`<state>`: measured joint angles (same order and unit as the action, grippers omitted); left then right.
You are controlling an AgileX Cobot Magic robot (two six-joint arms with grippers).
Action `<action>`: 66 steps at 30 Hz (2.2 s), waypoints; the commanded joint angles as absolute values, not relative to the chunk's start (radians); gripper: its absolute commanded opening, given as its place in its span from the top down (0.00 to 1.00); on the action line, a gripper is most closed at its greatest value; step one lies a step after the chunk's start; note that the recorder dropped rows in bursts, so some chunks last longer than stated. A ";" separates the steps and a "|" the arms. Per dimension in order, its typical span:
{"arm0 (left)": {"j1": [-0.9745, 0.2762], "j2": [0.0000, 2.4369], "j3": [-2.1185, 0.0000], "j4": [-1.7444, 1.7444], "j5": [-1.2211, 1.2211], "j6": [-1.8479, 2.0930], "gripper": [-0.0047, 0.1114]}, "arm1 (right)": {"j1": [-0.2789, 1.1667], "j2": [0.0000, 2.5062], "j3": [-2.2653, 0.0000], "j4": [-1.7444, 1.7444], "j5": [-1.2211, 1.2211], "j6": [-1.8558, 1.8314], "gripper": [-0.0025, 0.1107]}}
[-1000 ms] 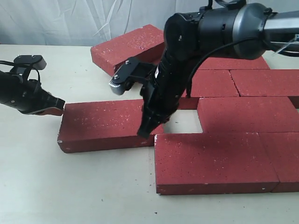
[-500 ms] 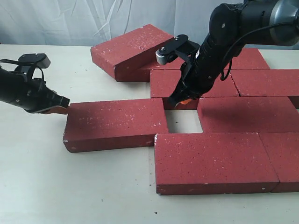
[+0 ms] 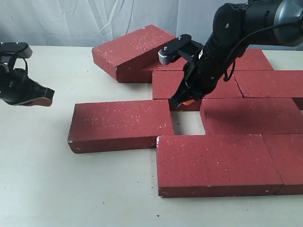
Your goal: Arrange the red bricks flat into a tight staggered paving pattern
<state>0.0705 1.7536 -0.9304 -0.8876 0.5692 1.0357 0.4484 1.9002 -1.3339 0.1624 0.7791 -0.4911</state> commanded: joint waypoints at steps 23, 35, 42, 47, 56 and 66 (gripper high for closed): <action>-0.163 1.919 -1.001 -0.896 0.575 1.030 0.96 | 0.442 1.891 -1.330 0.166 0.750 -0.494 0.97; -0.219 1.919 -1.011 -0.918 0.540 1.030 0.96 | 0.442 1.891 -1.330 0.169 0.745 -0.494 0.97; -0.253 1.921 -1.015 -0.925 0.515 1.030 0.96 | 0.442 1.891 -1.330 0.169 0.745 -0.494 0.97; -0.273 1.939 -1.027 -0.928 0.518 1.030 0.96 | 0.442 1.891 -1.330 0.169 0.745 -0.494 0.97; -0.332 2.001 -1.083 -0.939 0.521 1.030 0.96 | 0.442 1.891 -1.330 0.169 0.745 -0.494 0.97; -0.372 2.001 -1.096 -0.893 0.521 1.017 0.96 | 0.442 1.891 -1.330 0.167 0.745 -0.494 0.97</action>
